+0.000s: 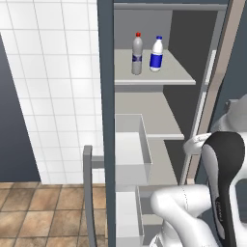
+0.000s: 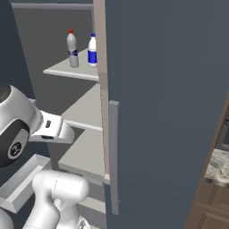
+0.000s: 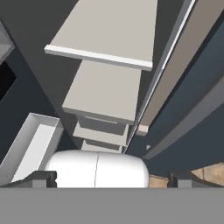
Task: Take the bottled waters from the counter and place them in the freezer to freeze. Close the freezer door after placing the bottles.
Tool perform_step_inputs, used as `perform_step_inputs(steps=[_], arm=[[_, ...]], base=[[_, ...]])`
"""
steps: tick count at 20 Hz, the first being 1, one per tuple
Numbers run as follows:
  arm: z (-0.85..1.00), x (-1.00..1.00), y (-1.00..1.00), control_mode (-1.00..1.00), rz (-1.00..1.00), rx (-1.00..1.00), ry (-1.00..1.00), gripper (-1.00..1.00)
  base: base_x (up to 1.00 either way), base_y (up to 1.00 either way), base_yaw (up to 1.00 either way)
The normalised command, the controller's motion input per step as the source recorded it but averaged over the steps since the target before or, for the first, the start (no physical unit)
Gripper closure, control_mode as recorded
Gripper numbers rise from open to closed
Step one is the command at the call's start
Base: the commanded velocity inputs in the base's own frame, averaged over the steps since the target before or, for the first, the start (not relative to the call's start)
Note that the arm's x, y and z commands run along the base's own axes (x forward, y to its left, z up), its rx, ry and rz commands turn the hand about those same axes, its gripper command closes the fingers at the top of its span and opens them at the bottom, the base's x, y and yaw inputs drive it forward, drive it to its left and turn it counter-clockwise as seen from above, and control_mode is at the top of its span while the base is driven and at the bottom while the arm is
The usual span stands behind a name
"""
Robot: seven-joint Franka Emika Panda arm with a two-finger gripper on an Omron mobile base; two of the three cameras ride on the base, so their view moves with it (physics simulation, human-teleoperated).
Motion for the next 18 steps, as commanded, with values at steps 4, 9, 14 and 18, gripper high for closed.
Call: perform_step_inputs(steps=[4, 9, 14, 18], arm=[[-0.16, 0.00, 0.00, -1.00, 0.01, -0.15, 0.03, -1.00], [-0.18, 0.00, 0.00, -1.00, 0.00, -0.06, 0.04, -1.00], [-0.12, 0.00, 0.00, -1.00, 0.00, 0.02, 0.00, -1.00], [-0.08, 0.00, 0.02, -1.00, -0.01, 0.07, 0.00, -1.00]], base=[[0.00, 0.00, 0.00], [0.00, 0.00, 0.00], [0.00, 0.00, 0.00], [0.00, 0.00, 0.00]])
